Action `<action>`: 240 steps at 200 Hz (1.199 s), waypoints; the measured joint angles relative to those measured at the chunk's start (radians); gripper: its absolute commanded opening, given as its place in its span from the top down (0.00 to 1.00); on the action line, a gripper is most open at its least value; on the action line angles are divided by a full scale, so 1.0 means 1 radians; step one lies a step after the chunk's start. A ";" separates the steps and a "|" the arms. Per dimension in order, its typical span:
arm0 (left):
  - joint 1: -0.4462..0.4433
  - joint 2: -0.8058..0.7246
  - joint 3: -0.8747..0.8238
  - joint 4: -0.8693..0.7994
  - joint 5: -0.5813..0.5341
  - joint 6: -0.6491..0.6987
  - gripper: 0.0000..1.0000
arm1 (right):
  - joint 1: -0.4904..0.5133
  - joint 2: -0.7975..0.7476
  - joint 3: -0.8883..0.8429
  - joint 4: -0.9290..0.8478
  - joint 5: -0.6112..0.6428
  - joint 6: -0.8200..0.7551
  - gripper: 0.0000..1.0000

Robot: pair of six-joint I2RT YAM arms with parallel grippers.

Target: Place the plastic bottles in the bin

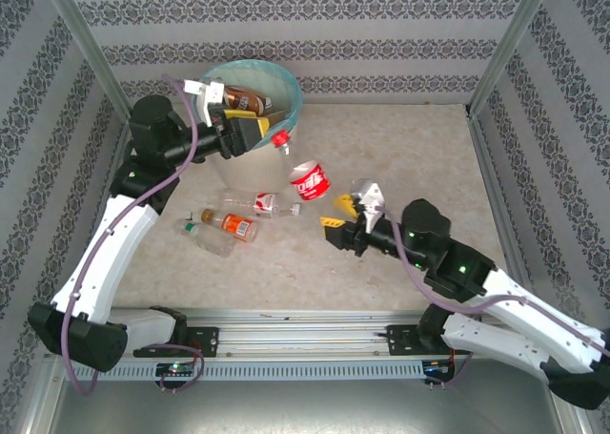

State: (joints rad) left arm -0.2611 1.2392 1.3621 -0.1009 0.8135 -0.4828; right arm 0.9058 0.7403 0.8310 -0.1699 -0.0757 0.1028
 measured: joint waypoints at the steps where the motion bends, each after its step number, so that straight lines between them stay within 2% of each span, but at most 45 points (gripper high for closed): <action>1: -0.001 0.003 0.000 0.006 0.001 -0.003 0.37 | -0.001 -0.002 0.000 -0.001 0.000 0.000 0.56; 43: -0.074 0.059 -0.003 0.194 0.100 -0.131 0.37 | -0.001 0.002 0.006 -0.046 0.009 0.000 0.56; 75: -0.086 0.032 -0.045 0.304 0.140 -0.206 0.37 | -0.007 0.036 0.005 -0.045 0.003 0.004 0.56; 121: -0.087 -0.009 -0.093 0.318 0.153 -0.225 0.38 | -0.008 0.040 0.005 -0.027 -0.017 0.004 0.56; 164: -0.101 -0.037 -0.141 0.316 0.146 -0.222 0.45 | -0.008 0.084 0.004 0.023 -0.046 0.016 0.56; 185: -0.103 -0.043 -0.153 0.315 0.131 -0.217 0.50 | -0.008 0.097 0.002 0.036 -0.058 0.026 0.55; 199: -0.103 -0.061 -0.163 0.311 0.124 -0.206 0.60 | -0.008 0.097 -0.006 0.049 -0.071 0.026 0.52; 223: -0.105 -0.111 -0.174 0.304 0.097 -0.190 0.68 | -0.007 0.099 -0.013 0.087 -0.098 0.024 0.42; 233: -0.106 -0.131 -0.174 0.298 0.090 -0.178 0.75 | -0.006 0.106 -0.014 0.105 -0.103 0.023 0.36; 240: -0.106 -0.147 -0.175 0.286 0.079 -0.162 0.83 | -0.007 0.115 -0.014 0.115 -0.106 0.026 0.31</action>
State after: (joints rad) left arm -0.3672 1.0924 1.1873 0.1848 0.8921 -0.6449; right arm 0.8989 0.8551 0.8169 -0.0547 -0.1822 0.1291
